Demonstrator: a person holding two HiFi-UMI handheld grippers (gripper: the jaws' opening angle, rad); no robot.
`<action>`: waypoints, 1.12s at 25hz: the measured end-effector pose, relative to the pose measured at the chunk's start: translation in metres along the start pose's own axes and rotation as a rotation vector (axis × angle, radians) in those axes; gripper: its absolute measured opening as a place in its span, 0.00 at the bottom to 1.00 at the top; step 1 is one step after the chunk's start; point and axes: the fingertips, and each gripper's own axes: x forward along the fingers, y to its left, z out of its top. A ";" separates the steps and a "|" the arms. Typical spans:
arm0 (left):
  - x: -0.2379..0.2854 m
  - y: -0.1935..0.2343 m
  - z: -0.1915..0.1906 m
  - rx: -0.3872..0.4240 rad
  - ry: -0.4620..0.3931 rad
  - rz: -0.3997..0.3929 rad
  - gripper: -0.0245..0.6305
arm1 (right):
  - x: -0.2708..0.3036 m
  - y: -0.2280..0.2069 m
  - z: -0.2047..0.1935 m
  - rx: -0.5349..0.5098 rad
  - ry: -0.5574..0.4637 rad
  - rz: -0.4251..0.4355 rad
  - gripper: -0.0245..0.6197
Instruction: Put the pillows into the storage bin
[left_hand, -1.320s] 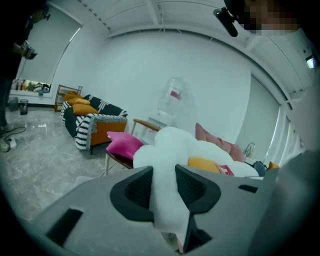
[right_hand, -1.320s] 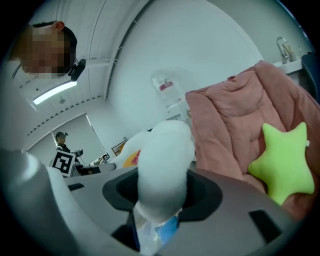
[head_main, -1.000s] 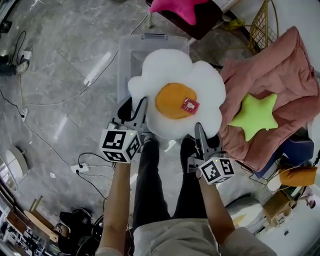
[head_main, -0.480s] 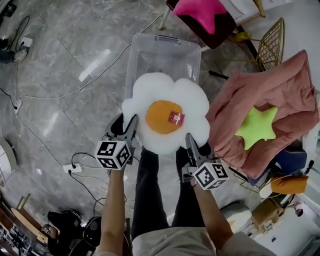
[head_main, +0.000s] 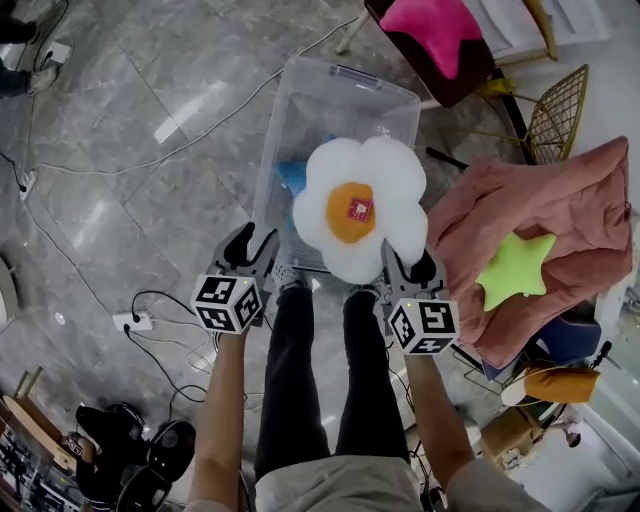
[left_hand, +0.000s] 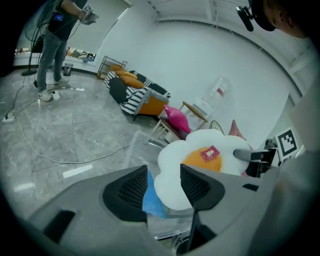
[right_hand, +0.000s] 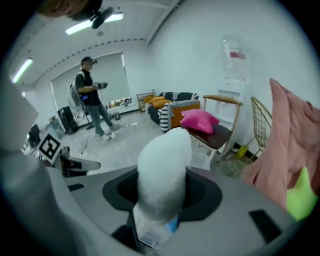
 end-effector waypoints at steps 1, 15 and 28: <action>0.001 0.001 -0.001 -0.007 -0.001 -0.008 0.33 | 0.011 0.002 -0.002 -0.078 0.025 0.002 0.34; -0.002 0.013 -0.050 0.033 0.108 -0.088 0.33 | 0.180 -0.022 -0.075 -0.123 0.361 0.031 0.35; -0.014 0.040 -0.036 0.258 0.111 -0.042 0.29 | 0.252 -0.049 -0.110 0.501 0.299 -0.102 0.39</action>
